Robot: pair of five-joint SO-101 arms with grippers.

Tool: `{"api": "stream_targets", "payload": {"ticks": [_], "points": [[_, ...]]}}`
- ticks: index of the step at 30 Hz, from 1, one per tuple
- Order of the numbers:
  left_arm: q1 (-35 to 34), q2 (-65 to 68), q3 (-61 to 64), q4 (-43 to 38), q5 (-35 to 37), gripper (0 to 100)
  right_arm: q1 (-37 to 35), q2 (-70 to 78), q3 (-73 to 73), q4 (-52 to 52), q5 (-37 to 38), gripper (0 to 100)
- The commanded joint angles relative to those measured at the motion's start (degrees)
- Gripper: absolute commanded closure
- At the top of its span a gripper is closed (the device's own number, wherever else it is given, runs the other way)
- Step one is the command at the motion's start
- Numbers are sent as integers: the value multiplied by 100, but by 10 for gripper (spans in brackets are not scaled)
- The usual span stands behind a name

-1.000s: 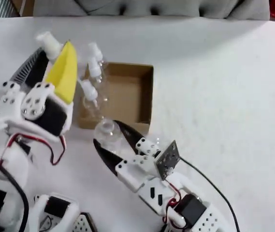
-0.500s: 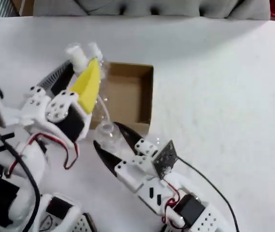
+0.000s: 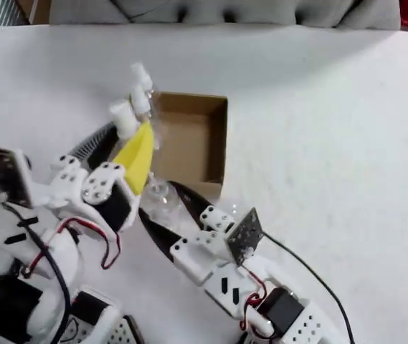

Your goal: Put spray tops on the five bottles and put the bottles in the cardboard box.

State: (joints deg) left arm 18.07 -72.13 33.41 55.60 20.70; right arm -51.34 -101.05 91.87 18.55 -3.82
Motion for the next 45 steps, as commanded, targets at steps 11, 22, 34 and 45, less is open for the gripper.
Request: {"api": "stream_targets", "payload": {"ticks": [11, 22, 34, 45], "points": [[752, -1007, 1284, 0, 35, 980, -22, -48, -70, -154, 26, 982], [804, -1253, 1679, 9, 0, 980, -4, -48, -62, -110, 492, 982], [804, -1262, 1635, 413, -220, 980, 4, -48, -62, -110, 492, 983], [822, -1270, 1626, 738, -527, 868, 13, -48, -62, -110, 492, 983]]}}
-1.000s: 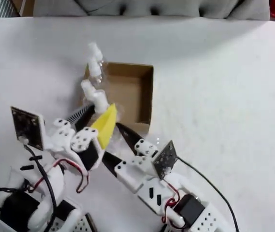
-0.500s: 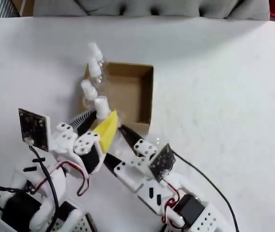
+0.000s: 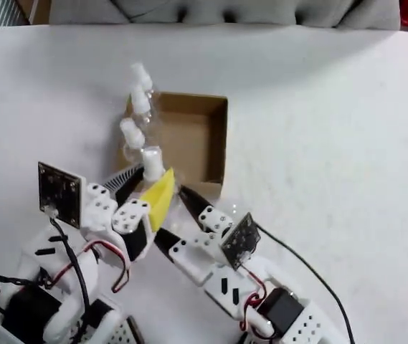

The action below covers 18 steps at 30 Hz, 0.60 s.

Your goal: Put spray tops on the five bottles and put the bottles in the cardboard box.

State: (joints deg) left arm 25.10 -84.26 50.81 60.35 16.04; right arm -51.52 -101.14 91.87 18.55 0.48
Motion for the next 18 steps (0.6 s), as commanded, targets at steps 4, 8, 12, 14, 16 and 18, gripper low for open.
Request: {"api": "stream_targets", "payload": {"ticks": [4, 8, 12, 14, 16, 18], "points": [[101, -57, -114, 554, -35, 690, 31, -40, -62, -110, 62, 983], [101, -57, -114, 624, -26, 610, 31, -40, -62, -110, 62, 983], [101, -110, -114, 615, -35, 615, 31, -40, -62, -110, 70, 983], [101, -303, -114, 624, -62, 615, 31, -40, -62, -110, 79, 983], [101, -611, -114, 642, -62, 615, 31, -40, -62, -110, 97, 983], [101, -910, -105, 800, -70, 615, 31, -40, -62, -110, 97, 983]]}}
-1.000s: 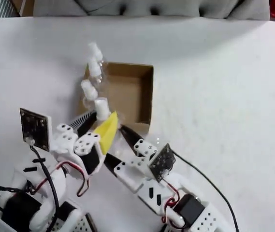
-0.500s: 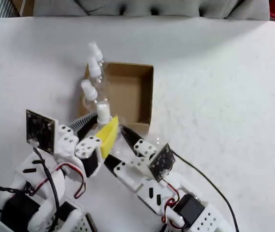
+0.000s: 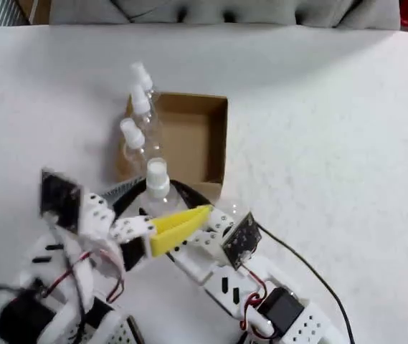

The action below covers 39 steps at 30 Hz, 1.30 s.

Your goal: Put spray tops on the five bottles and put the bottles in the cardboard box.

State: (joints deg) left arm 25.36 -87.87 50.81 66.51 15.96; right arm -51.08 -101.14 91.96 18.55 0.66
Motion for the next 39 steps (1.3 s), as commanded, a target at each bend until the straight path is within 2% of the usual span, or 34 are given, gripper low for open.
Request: {"api": "stream_targets", "payload": {"ticks": [1, 9, 14, 18, 25, 32, 35, 39], "points": [[75, -681, -105, 290, -70, 615, -13, -40, -70, -110, 79, 983], [66, -1358, -62, 1116, -501, 615, -4, -40, -70, -110, 79, 983], [66, -1578, -62, 1143, -510, 615, 31, -40, -70, -110, 79, 983], [57, -1596, -62, 1152, -589, 615, 330, -40, -70, -110, 97, 983], [-541, -1604, -88, 1521, -967, 616, 453, -13, -79, -145, 97, 983], [-514, -1604, -62, 1846, -976, 619, 646, -4, -105, -154, 97, 983], [-532, -1604, -62, 1864, -1002, 701, 884, -22, -114, -198, 97, 983], [-505, -1604, -70, 1714, -1169, 923, 1033, 4, -114, -356, 97, 983]]}}
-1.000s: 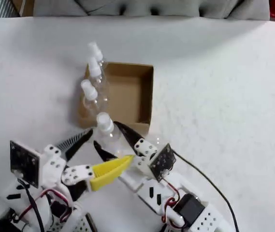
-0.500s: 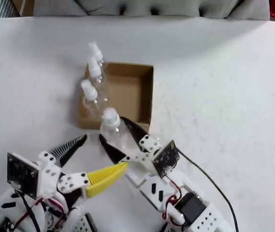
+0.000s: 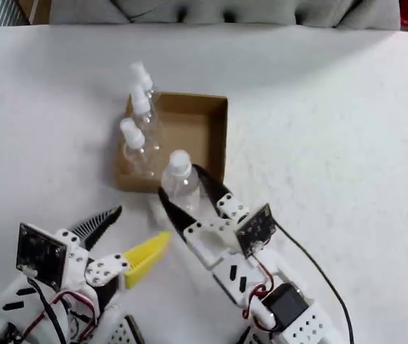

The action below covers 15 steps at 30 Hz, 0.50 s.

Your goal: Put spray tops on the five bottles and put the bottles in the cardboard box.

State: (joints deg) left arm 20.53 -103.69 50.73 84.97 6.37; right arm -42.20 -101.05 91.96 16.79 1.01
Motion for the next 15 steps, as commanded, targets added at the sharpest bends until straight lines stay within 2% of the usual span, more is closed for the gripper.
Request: {"api": "stream_targets", "payload": {"ticks": [1, 2, 5, 8, 15], "points": [[-22, -22, -53, -167, -352, 977, 180, -4, -114, -180, 62, 983], [-22, -22, -53, -167, -457, 987, 224, -22, -114, -180, 62, 983], [-22, -22, -44, -132, -413, 936, 338, -48, -149, -189, 62, 983], [-13, -22, 141, -185, -404, 961, 444, -4, -308, -189, 53, 983], [-4, -22, 1380, -1090, -396, 980, 514, -4, -712, -198, -9, 983]]}}
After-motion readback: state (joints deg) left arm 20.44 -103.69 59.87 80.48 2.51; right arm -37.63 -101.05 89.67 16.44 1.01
